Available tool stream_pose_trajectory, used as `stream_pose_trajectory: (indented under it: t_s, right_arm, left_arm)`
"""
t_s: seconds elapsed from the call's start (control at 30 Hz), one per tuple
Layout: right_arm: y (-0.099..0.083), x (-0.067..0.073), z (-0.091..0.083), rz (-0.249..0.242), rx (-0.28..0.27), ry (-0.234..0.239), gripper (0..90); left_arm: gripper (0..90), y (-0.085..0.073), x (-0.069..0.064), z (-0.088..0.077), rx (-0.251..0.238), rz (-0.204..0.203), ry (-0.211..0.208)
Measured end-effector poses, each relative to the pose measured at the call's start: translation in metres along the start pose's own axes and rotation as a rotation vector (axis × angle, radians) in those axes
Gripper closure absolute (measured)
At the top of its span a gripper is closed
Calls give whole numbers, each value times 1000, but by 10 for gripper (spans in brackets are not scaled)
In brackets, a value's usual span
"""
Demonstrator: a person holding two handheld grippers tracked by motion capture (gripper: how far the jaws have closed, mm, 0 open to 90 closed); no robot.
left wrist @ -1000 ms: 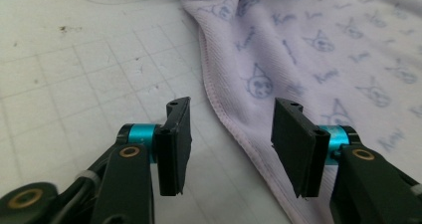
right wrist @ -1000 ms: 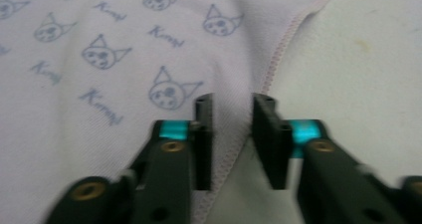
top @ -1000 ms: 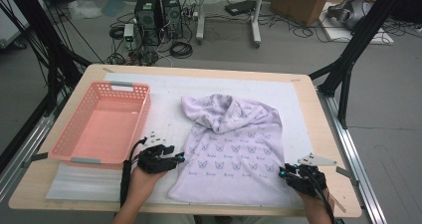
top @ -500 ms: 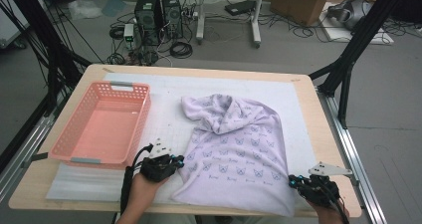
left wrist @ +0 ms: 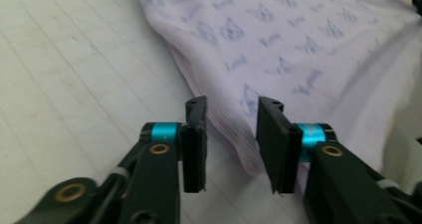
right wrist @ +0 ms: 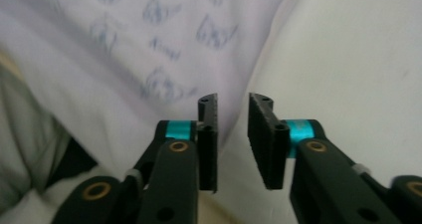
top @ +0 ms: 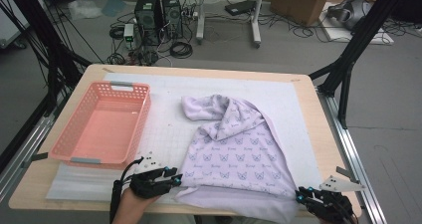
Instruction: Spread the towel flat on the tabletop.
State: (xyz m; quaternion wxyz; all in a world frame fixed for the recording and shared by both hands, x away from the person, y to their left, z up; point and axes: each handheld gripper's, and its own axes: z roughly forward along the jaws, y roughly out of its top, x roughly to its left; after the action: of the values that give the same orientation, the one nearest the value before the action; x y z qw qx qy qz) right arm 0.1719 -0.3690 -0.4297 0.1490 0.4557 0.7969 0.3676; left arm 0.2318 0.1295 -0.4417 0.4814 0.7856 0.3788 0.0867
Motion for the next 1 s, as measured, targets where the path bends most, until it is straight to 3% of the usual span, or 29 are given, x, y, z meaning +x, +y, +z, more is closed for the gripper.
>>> stream_pose_trajectory:
  t_s: [0.1,0.2,0.47,0.6,0.77,0.83,1.0]
  right_arm:
    - [10,-2,4,-2,-65,-26,624]
    - [21,-7,14,1,-93,-42,613]
    - [52,-17,52,-10,-85,-96,572]
    - [77,-25,76,-29,-74,-135,549]
    - [110,-32,107,-61,-63,-176,616]
    - [119,-37,117,-60,-43,-198,642]
    - [129,-50,134,-39,-24,-210,791]
  left_arm:
    - [572,5,6,4,-34,5,11]
    - [540,10,10,9,-59,-1,24]
    - [512,17,19,20,-74,-12,42]
    - [513,22,23,26,-80,-16,45]
    - [514,27,27,28,-87,-2,55]
    - [509,29,31,28,-98,-15,59]
    - [505,32,37,29,-92,-7,59]
